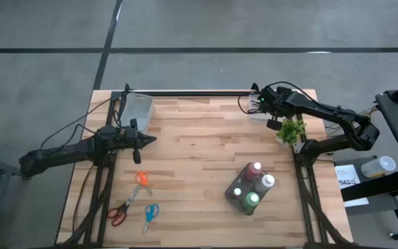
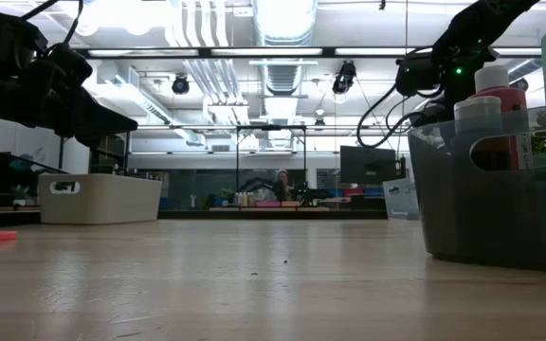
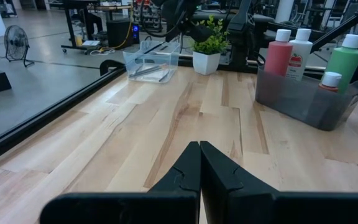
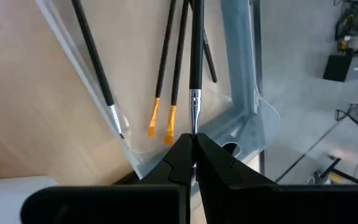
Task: Pick & Place Paint Supplies
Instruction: Put the paint brush into the transparent bin, then put the orange scissors into the white bin
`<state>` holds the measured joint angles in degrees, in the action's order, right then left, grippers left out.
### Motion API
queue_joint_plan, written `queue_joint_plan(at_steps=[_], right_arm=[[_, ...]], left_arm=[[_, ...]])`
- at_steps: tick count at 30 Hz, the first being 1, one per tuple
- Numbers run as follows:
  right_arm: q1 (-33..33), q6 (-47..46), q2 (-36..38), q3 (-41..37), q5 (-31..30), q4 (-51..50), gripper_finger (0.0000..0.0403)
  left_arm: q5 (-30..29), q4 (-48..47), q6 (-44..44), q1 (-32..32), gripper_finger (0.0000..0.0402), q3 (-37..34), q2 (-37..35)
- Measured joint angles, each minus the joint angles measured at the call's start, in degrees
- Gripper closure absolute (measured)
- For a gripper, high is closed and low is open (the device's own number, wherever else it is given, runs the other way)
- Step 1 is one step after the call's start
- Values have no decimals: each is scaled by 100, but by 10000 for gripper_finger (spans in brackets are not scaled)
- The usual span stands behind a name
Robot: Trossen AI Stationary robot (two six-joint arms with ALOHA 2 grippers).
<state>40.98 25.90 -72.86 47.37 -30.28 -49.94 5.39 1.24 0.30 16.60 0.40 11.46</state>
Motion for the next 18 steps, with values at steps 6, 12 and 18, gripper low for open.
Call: queue_joint_plan(at_steps=[6,12,18], right_arm=[[67,-431,0,0,-99,8,384],[67,-135,0,0,-88,27,332],[67,-41,0,0,-88,88,313]], left_arm=[[0,1,0,0,401,0,2],[0,0,0,0,401,0,4],[0,0,0,0,401,0,2]])
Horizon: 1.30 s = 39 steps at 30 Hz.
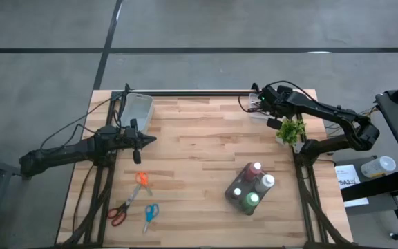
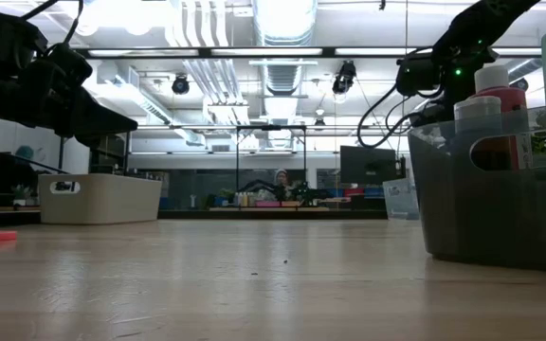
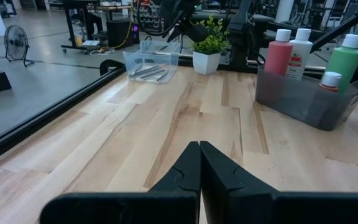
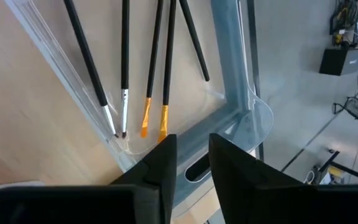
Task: Pick & Place Paint Supplies
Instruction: Put the orange scissors into the white bin
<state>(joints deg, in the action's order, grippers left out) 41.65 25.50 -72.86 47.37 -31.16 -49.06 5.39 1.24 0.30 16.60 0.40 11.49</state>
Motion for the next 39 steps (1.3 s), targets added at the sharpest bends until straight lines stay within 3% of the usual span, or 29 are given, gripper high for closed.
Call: queue_joint_plan(at_steps=[15,21,28,32,39], right_arm=[[-52,-543,115,221,237,47,312],[-135,-952,387,694,737,65,312],[-369,-1713,790,1145,1809,306,312],[-612,-2365,1168,1103,2532,1026,312],[-1540,-2407,1957,124,2562,3341,312]], left_arm=[[0,1,0,0,401,0,0],[0,1,0,2,401,0,-2],[0,0,0,0,401,0,-2],[0,-1,0,1,401,0,-2],[0,-1,0,0,401,0,-2]])
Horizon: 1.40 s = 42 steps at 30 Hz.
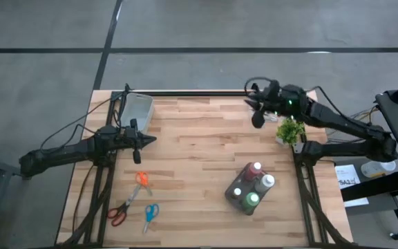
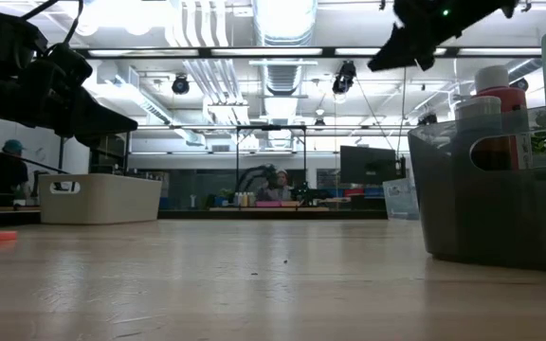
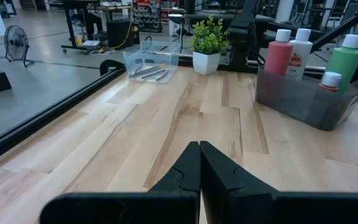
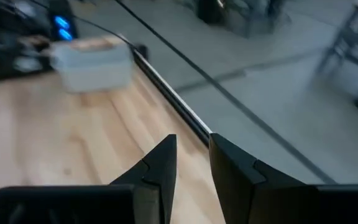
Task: Pick & Place Paint Supplies
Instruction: Put the orange scissors into the white bin
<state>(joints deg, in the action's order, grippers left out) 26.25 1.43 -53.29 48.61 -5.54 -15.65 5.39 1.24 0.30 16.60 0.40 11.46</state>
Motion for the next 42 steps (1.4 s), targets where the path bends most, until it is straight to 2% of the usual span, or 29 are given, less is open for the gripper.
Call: queue_joint_plan(at_steps=[6,9,19,24,29,39,42], right_arm=[[-949,18,486,-899,-58,1076,312],[-1349,69,747,-1251,-412,1587,312],[-2218,48,1878,-2138,-1411,1541,312],[-2477,66,2657,-2671,-1373,1548,312],[-2679,256,3541,-3297,-1026,1568,312],[-2690,776,5215,-4287,-459,2202,312],[-2687,809,5330,-4455,-459,2346,312]], left_arm=[[0,0,0,1,401,0,0],[0,0,0,0,401,0,0],[0,2,0,1,401,0,2],[0,1,0,0,401,-1,2],[0,2,0,0,401,0,0],[0,2,0,0,401,0,2],[0,2,0,2,401,0,1]])
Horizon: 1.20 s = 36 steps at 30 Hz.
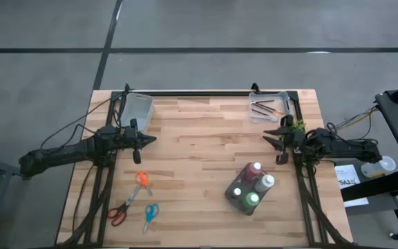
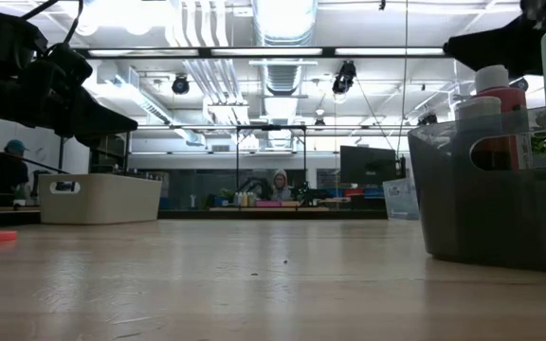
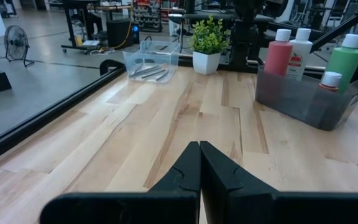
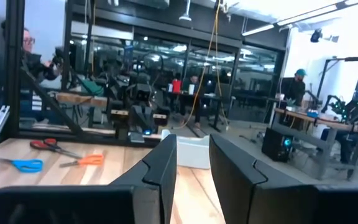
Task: Pick & Place Paint Supplies
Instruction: Put the orange scissors into the white bin
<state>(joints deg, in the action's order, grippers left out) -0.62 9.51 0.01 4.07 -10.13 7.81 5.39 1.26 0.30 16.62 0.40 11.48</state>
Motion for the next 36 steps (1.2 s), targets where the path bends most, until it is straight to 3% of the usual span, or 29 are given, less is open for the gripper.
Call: queue_joint_plan(at_steps=[13,21,33,36], right_arm=[[1,36,-7,-224,-27,121,312],[2,-10,-11,-226,-13,-920,312],[2,-19,-98,-226,-28,-931,312],[2,-373,-88,-226,-28,-929,312]], left_arm=[[0,-2,0,-2,401,0,40],[0,0,0,-2,401,0,40],[0,-1,0,-1,401,0,36],[0,0,0,-1,401,0,36]])
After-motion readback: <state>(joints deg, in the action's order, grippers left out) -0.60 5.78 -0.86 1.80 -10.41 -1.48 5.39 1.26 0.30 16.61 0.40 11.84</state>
